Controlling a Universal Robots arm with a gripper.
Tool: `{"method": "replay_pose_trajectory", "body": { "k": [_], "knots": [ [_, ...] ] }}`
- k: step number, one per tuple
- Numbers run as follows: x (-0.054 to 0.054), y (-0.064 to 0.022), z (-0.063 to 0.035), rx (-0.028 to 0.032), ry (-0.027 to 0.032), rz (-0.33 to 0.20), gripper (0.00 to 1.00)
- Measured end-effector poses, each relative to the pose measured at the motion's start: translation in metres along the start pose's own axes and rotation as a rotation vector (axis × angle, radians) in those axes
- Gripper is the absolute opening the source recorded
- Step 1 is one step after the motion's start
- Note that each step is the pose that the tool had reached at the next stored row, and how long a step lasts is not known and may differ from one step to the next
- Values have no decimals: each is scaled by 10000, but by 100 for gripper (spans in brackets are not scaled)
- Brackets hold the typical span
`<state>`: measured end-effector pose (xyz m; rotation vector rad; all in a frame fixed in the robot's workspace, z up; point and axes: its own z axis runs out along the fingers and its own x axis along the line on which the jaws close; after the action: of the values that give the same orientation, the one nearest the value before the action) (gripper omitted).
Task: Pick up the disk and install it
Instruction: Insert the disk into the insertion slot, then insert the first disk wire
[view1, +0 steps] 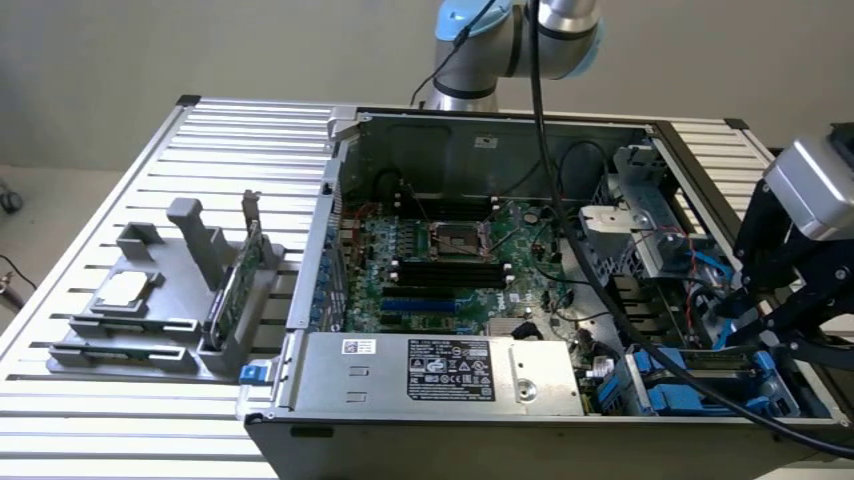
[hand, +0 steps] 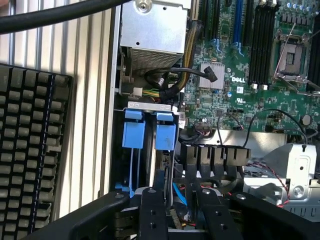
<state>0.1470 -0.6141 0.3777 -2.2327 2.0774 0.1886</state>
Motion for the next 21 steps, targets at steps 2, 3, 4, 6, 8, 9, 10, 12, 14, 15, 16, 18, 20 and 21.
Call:
{"method": "replay_pose_trajectory", "body": {
  "k": [2, 3, 4, 6, 8, 9, 10, 12, 14, 15, 16, 18, 20, 21],
  "knots": [
    [-1, 0, -2, 0, 1, 0, 31],
    [-1, 0, -2, 0, 2, 0, 31],
    [-1, 0, -3, 0, 3, 0, 31],
    [0, 0, -3, 0, 3, 0, 31],
    [0, 0, -3, 0, 4, 0, 31],
    [0, 0, -2, 0, 3, 0, 31],
    [0, 0, -3, 0, 3, 0, 31],
    [-1, 0, -2, 0, 3, 0, 31],
    [0, 0, -2, 0, 3, 0, 31],
    [-1, 0, -2, 0, 3, 0, 31],
    [-1, 0, -3, 0, 3, 0, 31],
    [-1, 0, -3, 0, 4, 0, 31],
    [-1, 0, -3, 0, 4, 1, 31],
    [-1, 0, -2, 0, 3, 0, 31]
  ]
}}
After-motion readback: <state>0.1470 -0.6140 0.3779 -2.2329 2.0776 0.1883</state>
